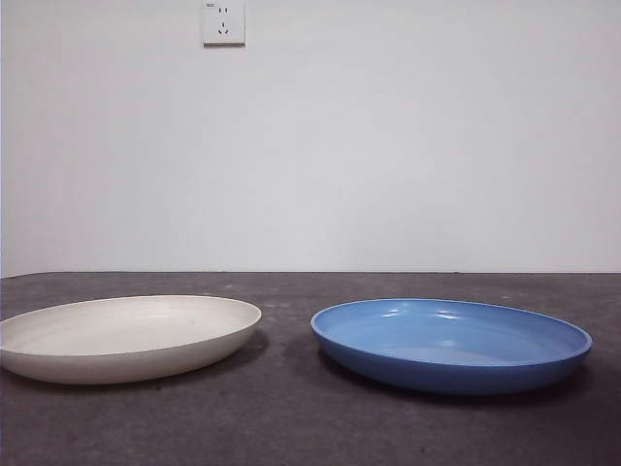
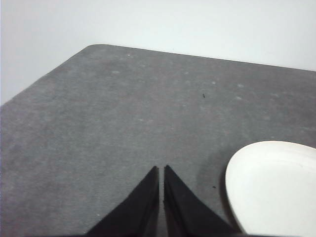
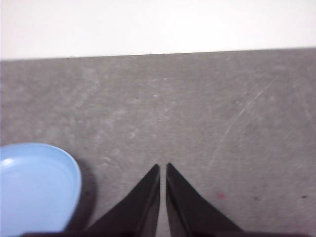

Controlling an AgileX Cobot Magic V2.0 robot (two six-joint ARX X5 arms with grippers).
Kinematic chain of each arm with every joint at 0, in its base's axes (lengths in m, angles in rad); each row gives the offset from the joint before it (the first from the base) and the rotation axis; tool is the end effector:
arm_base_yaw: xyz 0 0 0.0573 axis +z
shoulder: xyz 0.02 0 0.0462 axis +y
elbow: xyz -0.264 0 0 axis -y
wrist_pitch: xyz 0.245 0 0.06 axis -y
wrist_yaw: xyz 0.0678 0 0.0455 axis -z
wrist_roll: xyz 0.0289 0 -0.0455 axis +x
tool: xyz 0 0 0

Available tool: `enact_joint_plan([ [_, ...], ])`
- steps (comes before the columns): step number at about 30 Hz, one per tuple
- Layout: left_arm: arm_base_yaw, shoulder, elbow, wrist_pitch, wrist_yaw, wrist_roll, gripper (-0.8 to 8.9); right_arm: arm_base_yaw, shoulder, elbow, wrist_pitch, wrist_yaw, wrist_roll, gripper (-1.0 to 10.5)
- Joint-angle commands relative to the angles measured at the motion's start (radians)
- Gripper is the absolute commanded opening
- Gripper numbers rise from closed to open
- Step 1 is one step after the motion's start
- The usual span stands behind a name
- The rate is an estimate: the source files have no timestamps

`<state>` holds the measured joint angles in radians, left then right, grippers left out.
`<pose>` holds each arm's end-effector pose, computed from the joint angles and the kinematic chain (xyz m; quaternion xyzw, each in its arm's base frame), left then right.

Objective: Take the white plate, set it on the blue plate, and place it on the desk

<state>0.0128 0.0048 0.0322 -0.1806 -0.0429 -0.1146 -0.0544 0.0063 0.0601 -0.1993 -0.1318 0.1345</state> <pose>0.0948 0.0025 0.1567 -0.0559 0.0748 0.0321 0.9951 0.0929 -0.0013 0.1643 0.0737 0.0748 0.0336 0.9939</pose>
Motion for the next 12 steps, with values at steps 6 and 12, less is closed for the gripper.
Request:
enact_joint_plan([
  [6, -0.01, 0.018, 0.024, 0.058, 0.041, -0.146, 0.17, 0.0, -0.002, 0.05, 0.03, -0.024, 0.281, 0.1],
  [12, -0.021, 0.087, 0.126, 0.096, 0.041, -0.183, 0.17, 0.0, 0.059, 0.142, 0.01, -0.028, 0.378, 0.1],
])
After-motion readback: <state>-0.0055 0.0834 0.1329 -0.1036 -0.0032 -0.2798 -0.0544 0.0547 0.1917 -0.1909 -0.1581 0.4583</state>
